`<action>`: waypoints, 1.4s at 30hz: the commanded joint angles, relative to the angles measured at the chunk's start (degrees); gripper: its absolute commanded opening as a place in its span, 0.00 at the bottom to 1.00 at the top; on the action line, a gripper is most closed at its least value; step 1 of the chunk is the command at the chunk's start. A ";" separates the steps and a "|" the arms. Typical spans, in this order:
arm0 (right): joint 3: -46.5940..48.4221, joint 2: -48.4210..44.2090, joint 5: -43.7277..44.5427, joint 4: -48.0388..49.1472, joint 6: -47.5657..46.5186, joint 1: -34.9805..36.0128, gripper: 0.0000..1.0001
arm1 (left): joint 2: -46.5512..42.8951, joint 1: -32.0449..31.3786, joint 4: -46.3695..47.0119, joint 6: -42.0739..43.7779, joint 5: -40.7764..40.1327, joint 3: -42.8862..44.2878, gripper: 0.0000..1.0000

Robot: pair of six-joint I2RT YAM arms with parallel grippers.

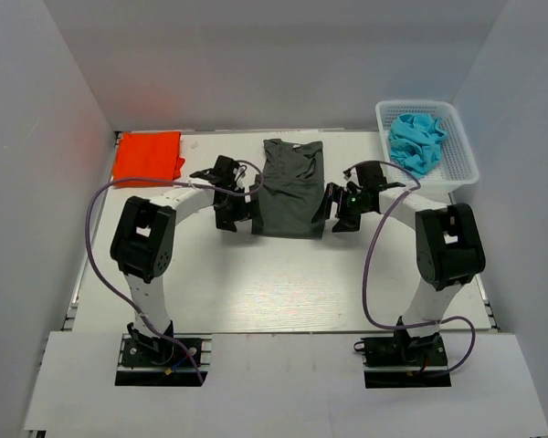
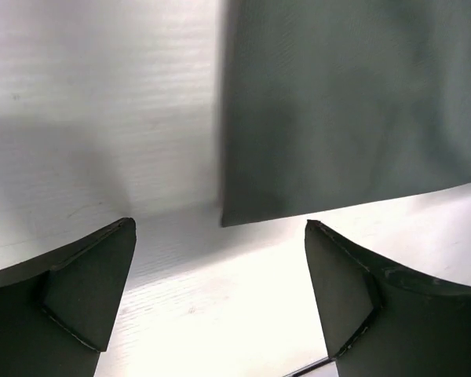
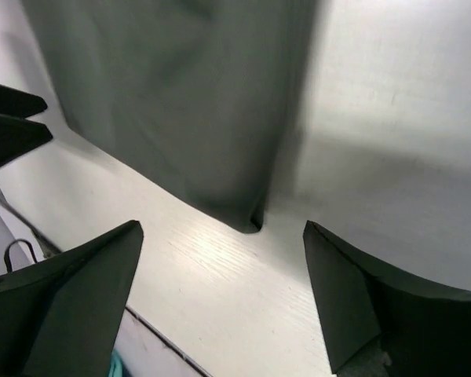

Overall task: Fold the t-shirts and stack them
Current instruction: Grab one side of the 2/3 rectangular tshirt with both arms

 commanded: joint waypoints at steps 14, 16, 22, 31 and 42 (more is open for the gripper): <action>-3.38 4.71 -1.44 6.91 7.22 1.62 0.48 | -1.22 -0.13 11.42 -1.81 3.18 -10.59 0.62; -4.52 4.53 -1.27 7.17 7.40 1.80 0.48 | -2.46 -0.66 11.43 -2.33 3.18 -11.83 0.62; -7.33 3.91 -0.40 6.29 7.22 1.98 0.48 | -2.55 -1.71 11.43 -2.33 2.13 -13.07 0.61; -6.46 4.53 1.19 6.64 7.40 2.07 0.00 | 0.44 -2.24 11.43 -4.18 0.19 -10.61 0.00; -13.04 -17.93 -4.97 -17.75 3.87 4.96 0.00 | -23.53 -5.13 -5.08 -3.65 6.06 -18.61 0.00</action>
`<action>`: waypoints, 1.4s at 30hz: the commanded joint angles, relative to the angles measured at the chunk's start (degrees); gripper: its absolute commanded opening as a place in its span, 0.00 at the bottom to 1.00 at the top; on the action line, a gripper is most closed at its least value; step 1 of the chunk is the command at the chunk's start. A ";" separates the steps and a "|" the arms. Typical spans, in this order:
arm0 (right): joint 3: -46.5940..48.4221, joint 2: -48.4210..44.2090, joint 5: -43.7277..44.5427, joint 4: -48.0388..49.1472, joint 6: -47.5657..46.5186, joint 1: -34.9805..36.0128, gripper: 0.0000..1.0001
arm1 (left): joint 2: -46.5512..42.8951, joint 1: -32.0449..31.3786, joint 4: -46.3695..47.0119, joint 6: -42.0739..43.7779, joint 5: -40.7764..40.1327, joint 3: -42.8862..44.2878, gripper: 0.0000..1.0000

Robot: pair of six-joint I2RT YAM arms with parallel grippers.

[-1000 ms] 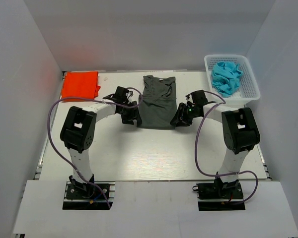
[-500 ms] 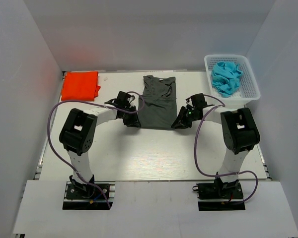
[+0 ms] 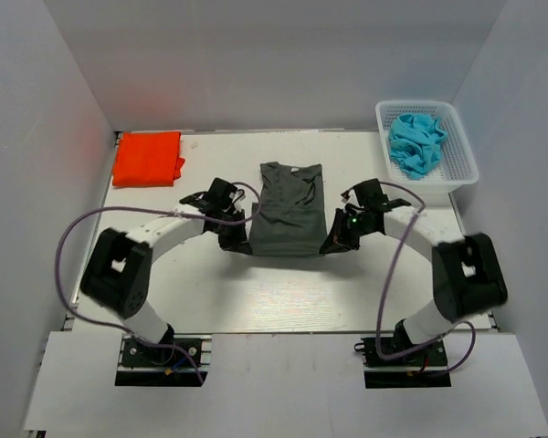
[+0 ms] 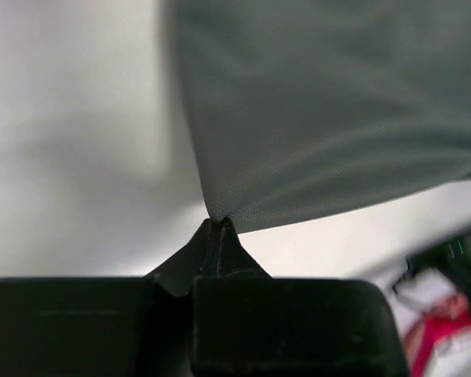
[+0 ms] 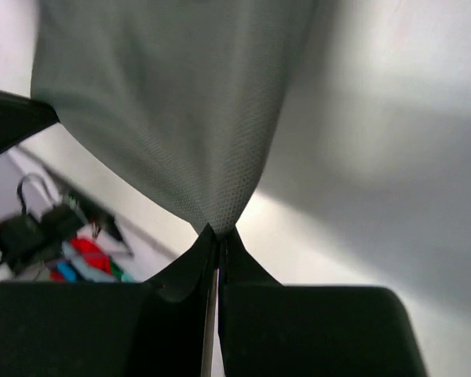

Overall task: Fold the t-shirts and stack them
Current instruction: Grab one side of the 2/3 rectangular tshirt with both arms, then fold the long partially folded tshirt into a neat square

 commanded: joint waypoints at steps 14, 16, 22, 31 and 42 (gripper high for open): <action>20.55 -9.81 3.90 -21.65 -0.42 -1.21 0.00 | -7.71 0.40 -17.74 0.76 -0.65 22.70 0.00; 21.88 -7.52 4.60 -18.85 0.10 -1.73 0.00 | -5.42 0.40 -16.60 0.76 -3.89 26.13 0.00; 27.85 -0.93 3.73 -16.02 1.25 -3.49 0.00 | 2.13 1.54 -12.82 0.15 -9.08 32.20 0.00; 34.37 7.41 3.47 -13.38 0.72 -6.31 0.00 | 13.12 3.99 -9.12 -0.38 -7.85 40.19 0.00; 43.24 20.42 0.92 -11.80 0.98 -8.41 0.00 | 28.33 5.14 -8.94 -1.08 -4.95 55.49 0.00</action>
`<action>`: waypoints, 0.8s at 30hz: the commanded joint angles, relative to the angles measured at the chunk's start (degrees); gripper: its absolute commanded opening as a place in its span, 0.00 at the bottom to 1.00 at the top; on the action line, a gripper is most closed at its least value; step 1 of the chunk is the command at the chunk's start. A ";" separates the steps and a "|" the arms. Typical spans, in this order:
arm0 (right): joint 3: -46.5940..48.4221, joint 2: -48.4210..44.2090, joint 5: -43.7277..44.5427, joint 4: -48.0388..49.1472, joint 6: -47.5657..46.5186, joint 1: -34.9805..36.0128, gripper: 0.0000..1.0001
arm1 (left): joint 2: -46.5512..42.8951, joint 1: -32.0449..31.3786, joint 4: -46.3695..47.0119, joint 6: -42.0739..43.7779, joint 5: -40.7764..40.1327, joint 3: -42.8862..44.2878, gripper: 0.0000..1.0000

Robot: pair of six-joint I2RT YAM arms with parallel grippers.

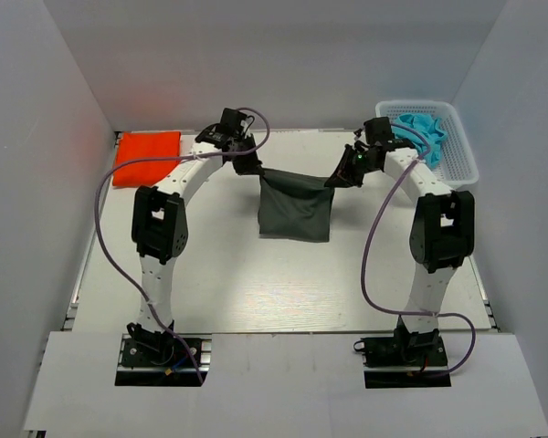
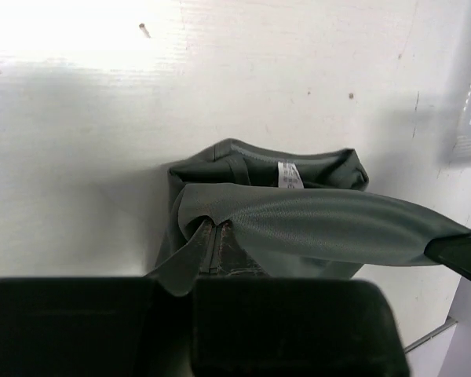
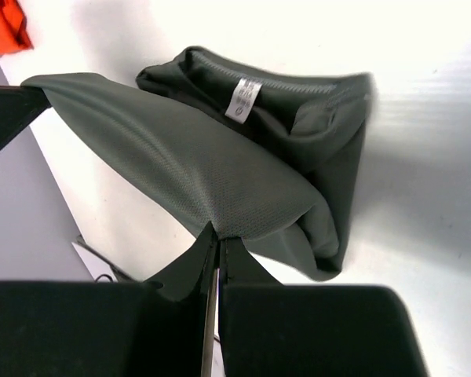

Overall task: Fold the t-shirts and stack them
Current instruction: Fold the long partially folded tshirt into a neat square

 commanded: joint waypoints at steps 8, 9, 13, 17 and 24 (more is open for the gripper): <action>10.18 9.38 -0.72 5.91 0.60 -2.74 0.38 | 8.85 0.80 2.41 0.29 0.18 12.82 1.00; 11.69 11.39 -0.90 4.60 0.33 -3.26 0.38 | 9.38 1.32 2.41 1.08 -0.95 14.23 1.00; 15.14 10.19 3.64 1.78 -1.16 -3.53 0.90 | 9.22 0.63 -0.49 6.09 -1.58 19.96 1.00; 5.41 2.98 3.85 7.72 -0.99 -2.75 0.90 | 2.46 -0.08 3.54 6.71 3.58 10.05 1.00; -6.99 -1.07 -9.85 22.92 2.69 -1.16 0.90 | -3.71 -3.59 15.23 4.34 15.91 -6.24 1.00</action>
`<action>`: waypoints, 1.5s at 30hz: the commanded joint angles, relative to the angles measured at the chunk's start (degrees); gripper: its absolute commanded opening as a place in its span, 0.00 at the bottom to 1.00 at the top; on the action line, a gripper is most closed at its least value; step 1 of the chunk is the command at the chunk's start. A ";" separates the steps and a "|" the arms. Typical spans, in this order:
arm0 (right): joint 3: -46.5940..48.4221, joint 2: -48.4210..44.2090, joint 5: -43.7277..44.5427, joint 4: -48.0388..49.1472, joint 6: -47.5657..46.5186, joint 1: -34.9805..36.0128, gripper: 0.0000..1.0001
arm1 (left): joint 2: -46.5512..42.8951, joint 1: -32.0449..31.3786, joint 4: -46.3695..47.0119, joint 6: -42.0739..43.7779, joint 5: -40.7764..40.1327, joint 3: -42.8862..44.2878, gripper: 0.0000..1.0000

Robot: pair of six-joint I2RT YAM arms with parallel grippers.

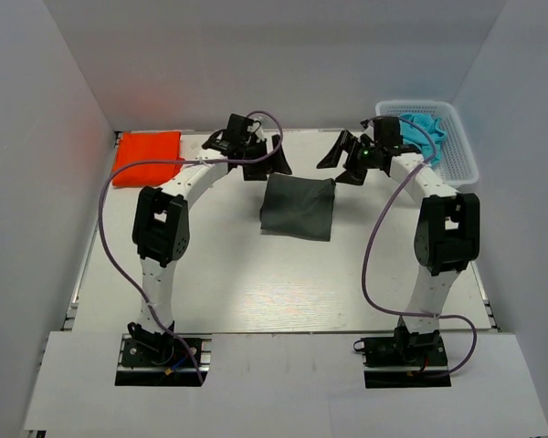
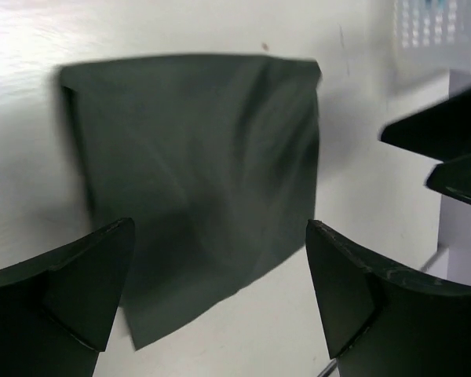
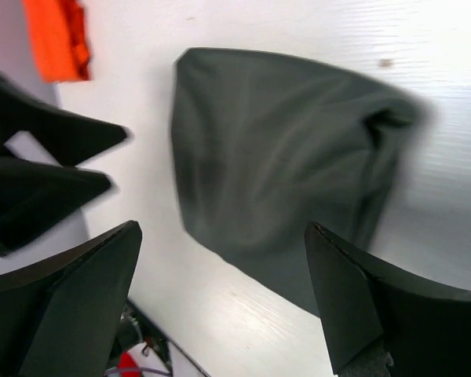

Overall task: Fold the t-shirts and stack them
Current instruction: Fold the long partially folded tshirt into a neat square, then put the neatly folded tshirt into the corner of the board with the left arm

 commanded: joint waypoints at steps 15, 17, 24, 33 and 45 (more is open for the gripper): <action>-8.60 15.58 -0.13 30.34 16.04 0.17 0.90 | 7.93 -1.87 0.92 1.42 6.47 -4.87 1.00; -10.36 14.97 2.26 30.95 14.82 -0.01 0.90 | 8.63 -1.87 0.92 1.94 5.42 -5.66 1.00; -4.14 13.04 -2.56 28.77 7.19 -0.36 0.90 | 6.27 -1.87 -3.73 5.01 2.54 0.31 1.00; -11.83 -5.06 5.08 25.68 1.81 -0.18 0.90 | -3.84 -2.40 -6.10 7.66 -8.90 -1.97 1.00; -25.83 -23.35 9.92 21.82 -0.92 -0.36 0.90 | 4.93 -2.92 -9.45 5.55 -14.09 -0.83 1.00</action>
